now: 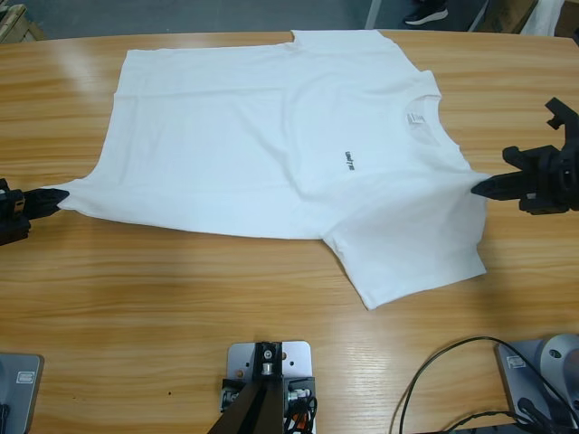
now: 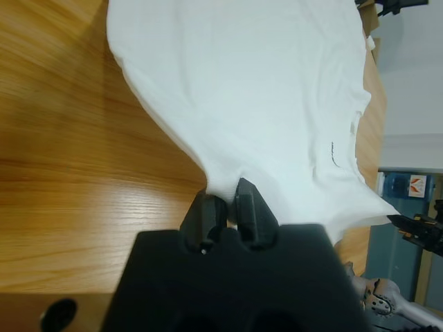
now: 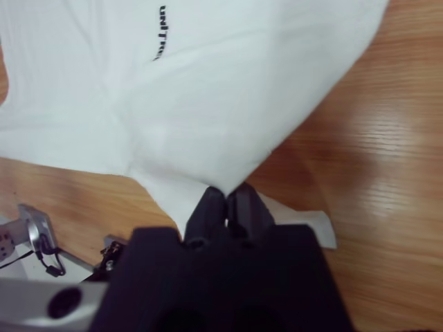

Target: Fold clothes

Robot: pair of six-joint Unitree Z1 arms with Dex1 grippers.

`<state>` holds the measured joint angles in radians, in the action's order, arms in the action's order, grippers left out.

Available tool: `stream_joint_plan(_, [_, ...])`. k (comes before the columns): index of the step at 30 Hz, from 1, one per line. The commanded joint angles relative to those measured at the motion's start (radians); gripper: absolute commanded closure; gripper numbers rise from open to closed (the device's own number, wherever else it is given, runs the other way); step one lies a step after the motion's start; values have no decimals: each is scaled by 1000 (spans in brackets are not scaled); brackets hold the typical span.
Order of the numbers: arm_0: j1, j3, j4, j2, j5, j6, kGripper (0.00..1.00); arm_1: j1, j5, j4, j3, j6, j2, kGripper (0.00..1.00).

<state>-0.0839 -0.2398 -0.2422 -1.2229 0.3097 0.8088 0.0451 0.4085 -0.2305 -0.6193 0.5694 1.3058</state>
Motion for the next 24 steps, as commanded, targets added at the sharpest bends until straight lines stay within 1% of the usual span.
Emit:
stream_joint_plan(1, [19,-4,24,46,22,-17,1000,-27,-23,-24,-4,-21,-42,1000])
stream_joint_plan(8, [23,-18,24,62,23,-26,1000,-26,-25,-26,-32,-32,-37,1000])
stream_joint_plan(13, [44,-35,39,58,26,-37,1000,-27,-24,-43,-59,-41,-19,1000])
stream_joint_plan(18, [73,-53,54,32,43,-59,1000,-27,-23,-54,-85,-49,7,1000])
stream_joint_plan(24, [79,-78,54,-17,48,-75,1000,-27,-13,-61,-114,-53,53,1000])
